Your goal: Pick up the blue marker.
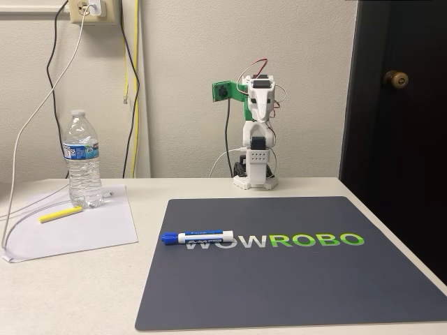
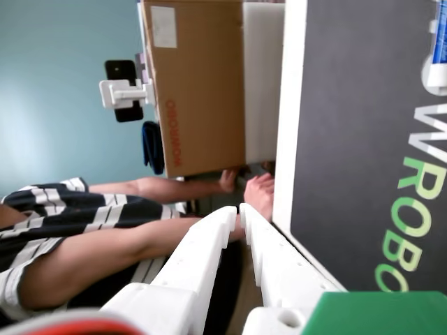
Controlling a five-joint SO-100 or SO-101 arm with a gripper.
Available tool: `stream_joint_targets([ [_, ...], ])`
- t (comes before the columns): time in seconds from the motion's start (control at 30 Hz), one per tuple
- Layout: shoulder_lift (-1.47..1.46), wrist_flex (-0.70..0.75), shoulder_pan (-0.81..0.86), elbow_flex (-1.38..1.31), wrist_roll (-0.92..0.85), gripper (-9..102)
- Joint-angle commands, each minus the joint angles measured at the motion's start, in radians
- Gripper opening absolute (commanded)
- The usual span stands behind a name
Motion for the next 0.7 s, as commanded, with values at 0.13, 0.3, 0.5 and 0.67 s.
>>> stream_joint_targets([
  [0.13,-0.224,0.055,0.009,-0.262,-0.031,0],
  [0.3,-0.433,0.163,0.011,-0.491,-0.066,0],
  [0.5,-0.707,0.328,0.025,-0.793,-0.114,0],
  [0.67,-0.985,0.551,0.058,-1.169,-0.160,0],
])
